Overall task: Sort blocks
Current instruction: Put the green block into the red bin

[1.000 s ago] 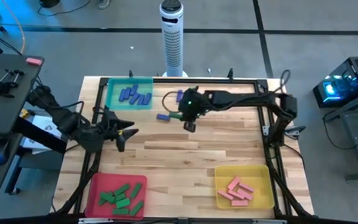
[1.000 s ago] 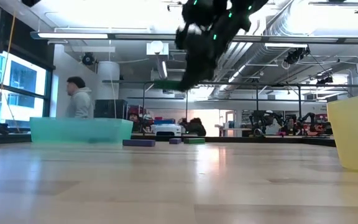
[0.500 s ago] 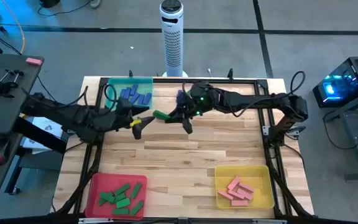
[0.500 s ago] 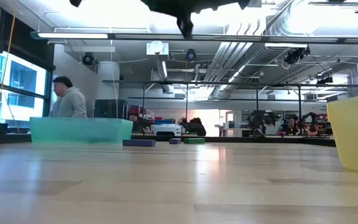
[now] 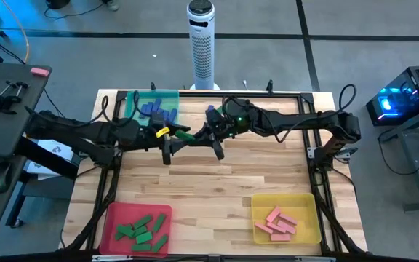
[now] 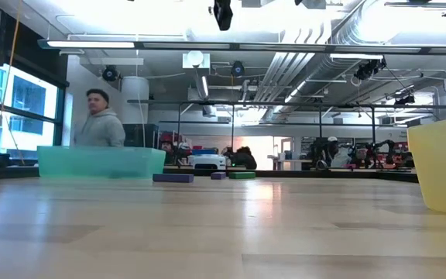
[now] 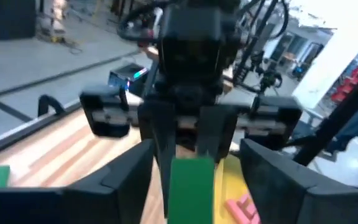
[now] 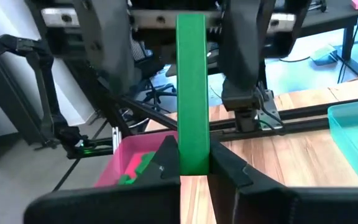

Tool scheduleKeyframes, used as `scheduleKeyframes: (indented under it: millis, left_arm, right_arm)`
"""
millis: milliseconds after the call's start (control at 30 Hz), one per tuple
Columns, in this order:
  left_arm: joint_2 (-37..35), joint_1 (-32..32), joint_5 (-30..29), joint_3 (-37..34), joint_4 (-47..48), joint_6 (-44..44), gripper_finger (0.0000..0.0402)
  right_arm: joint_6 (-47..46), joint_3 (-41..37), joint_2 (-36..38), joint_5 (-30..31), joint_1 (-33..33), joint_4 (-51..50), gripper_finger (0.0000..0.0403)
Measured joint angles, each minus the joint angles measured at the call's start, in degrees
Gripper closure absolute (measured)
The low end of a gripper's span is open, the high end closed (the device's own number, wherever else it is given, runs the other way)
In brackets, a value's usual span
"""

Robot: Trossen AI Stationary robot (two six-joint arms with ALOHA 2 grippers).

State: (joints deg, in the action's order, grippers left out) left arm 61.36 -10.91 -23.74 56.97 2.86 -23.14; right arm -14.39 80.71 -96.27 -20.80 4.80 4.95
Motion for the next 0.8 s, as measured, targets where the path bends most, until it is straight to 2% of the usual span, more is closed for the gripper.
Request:
scheduleKeyframes:
  millis: [167, 400, 500, 600, 700, 800]
  left_arm:
    - [0.8, 0.5, 3.7, 0.0, 0.6, -2.0, 0.0252]
    - [-0.1, 0.5, 3.8, 0.0, 0.9, -0.7, 0.0370]
    - [-0.2, 0.4, 3.8, 0.0, 1.9, 0.3, 0.0377]
    - [-0.3, 0.1, 3.3, 0.2, 6.5, -1.3, 0.0376]
    - [-0.3, -1.8, 6.0, 2.7, 17.6, -4.7, 0.0375]
    - [-0.3, -4.4, 11.0, 4.0, 30.8, -10.0, 0.0375]
  right_arm:
    - [-0.2, 0.0, 0.0, -0.1, 0.0, 0.0, 0.0383]
    - [-0.7, 0.1, 0.0, -0.3, 0.0, 0.3, 0.0378]
    - [0.6, 0.2, 0.0, -0.2, 0.1, -1.1, 0.0362]
    - [1.8, 0.2, 0.1, -0.3, 1.5, -6.6, 0.0335]
    - [1.4, 0.9, 0.0, 1.4, 4.7, -17.0, 0.0304]
    - [1.6, 1.3, 0.0, 6.0, 8.4, -26.0, 0.0276]
